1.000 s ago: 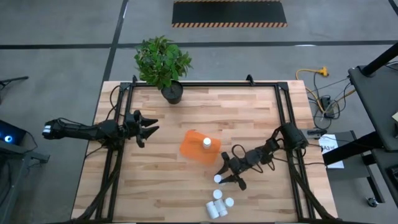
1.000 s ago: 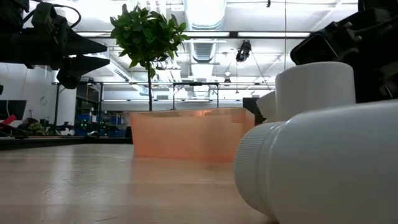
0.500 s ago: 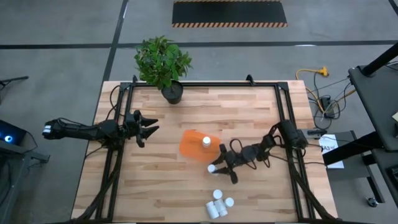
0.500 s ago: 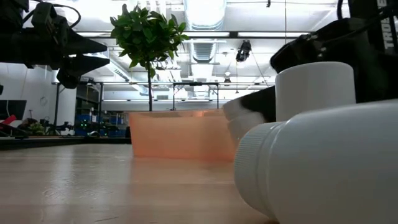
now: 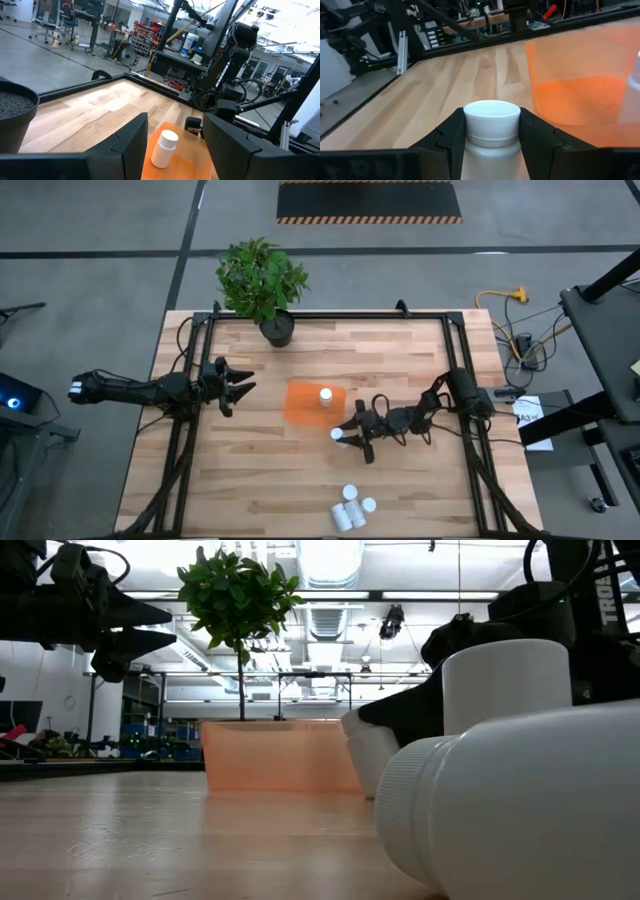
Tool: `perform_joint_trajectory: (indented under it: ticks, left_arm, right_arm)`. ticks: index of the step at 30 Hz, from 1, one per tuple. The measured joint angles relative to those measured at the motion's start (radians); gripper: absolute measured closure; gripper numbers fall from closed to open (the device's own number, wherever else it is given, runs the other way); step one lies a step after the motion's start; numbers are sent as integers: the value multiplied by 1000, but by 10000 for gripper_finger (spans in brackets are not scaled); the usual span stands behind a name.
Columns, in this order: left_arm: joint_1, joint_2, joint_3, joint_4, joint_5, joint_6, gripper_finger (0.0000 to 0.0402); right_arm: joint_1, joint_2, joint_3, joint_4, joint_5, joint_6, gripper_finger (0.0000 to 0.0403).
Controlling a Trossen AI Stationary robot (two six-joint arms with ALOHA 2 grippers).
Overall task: Pick and place pill bottles into a basket
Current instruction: Put the white pill bottle into the orange container
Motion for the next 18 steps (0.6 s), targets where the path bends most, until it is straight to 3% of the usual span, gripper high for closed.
perform_joint_trajectory:
  ticks: [10, 18]
  left_arm:
    - [0, 0, 0, 0, 0, 0, 228]
    - [0, 0, 0, 0, 0, 0, 228]
  right_arm:
    - [48, -1, -1, 0, -159, 3, 268]
    - [58, -1, 1, -1, -183, -1, 268]
